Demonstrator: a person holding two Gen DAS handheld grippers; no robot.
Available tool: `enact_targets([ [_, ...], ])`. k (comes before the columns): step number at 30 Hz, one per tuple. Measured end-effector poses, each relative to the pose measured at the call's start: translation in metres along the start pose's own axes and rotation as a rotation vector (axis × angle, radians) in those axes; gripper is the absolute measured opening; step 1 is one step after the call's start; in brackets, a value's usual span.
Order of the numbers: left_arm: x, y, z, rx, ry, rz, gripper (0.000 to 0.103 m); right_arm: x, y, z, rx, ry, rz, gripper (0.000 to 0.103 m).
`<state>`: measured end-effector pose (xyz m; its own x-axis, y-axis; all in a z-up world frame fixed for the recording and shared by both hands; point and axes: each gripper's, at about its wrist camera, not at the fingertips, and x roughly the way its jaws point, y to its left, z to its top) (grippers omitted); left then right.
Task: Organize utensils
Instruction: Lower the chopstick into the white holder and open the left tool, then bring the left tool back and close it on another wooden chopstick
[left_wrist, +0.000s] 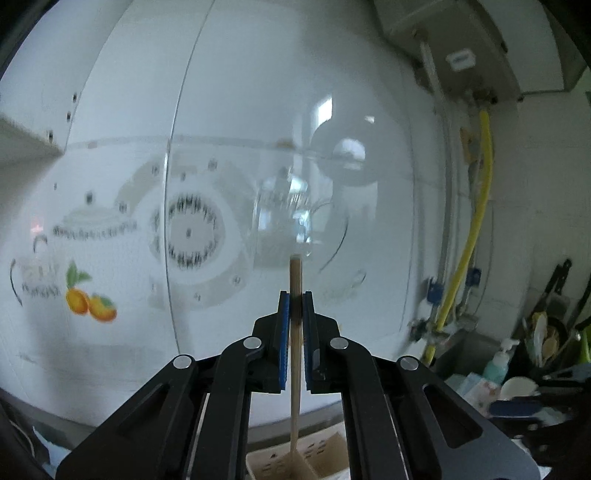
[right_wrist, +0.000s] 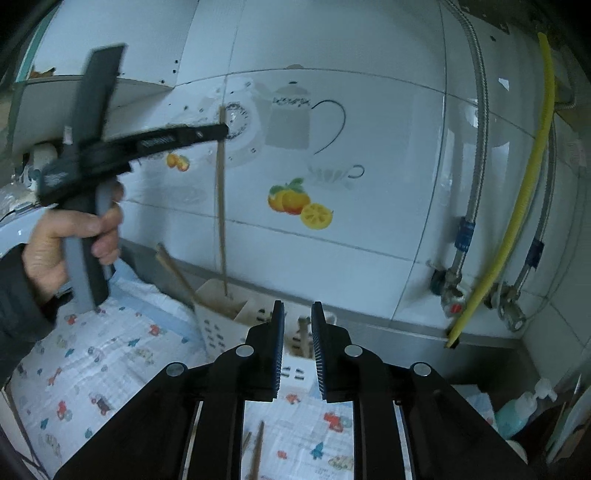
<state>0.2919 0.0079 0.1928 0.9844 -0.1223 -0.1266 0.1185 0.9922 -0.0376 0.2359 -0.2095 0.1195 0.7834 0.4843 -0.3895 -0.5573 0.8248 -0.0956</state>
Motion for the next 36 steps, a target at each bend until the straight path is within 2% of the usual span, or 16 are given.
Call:
enact_targets([
  [7, 0.007, 0.009, -0.029, -0.011, 0.105, -0.005, 0.006, -0.012, 0.01, -0.037, 0.045, 0.038, 0.031, 0.015],
  [13, -0.017, 0.007, -0.025, -0.005, 0.097, -0.01, 0.01, -0.025, 0.016, -0.06, 0.078, 0.073, 0.028, 0.016],
  [15, -0.025, 0.006, -0.022, -0.007, 0.09, -0.006, 0.022, -0.03, 0.017, -0.067, 0.089, 0.083, 0.026, 0.016],
  [20, -0.056, 0.0, -0.019, -0.003, 0.077, 0.007, 0.024, -0.045, 0.021, -0.086, 0.121, 0.1, 0.025, 0.016],
  [23, -0.077, -0.003, -0.024, -0.008, 0.086, 0.01, 0.034, -0.053, 0.024, -0.099, 0.138, 0.117, 0.026, 0.017],
  [31, -0.14, -0.013, -0.072, -0.026, 0.176, 0.003, 0.039, -0.069, 0.032, -0.149, 0.198, 0.193, 0.027, 0.018],
  [36, -0.168, -0.016, -0.125, -0.065, 0.269, -0.001, 0.039, -0.072, 0.036, -0.178, 0.224, 0.248, 0.024, 0.018],
])
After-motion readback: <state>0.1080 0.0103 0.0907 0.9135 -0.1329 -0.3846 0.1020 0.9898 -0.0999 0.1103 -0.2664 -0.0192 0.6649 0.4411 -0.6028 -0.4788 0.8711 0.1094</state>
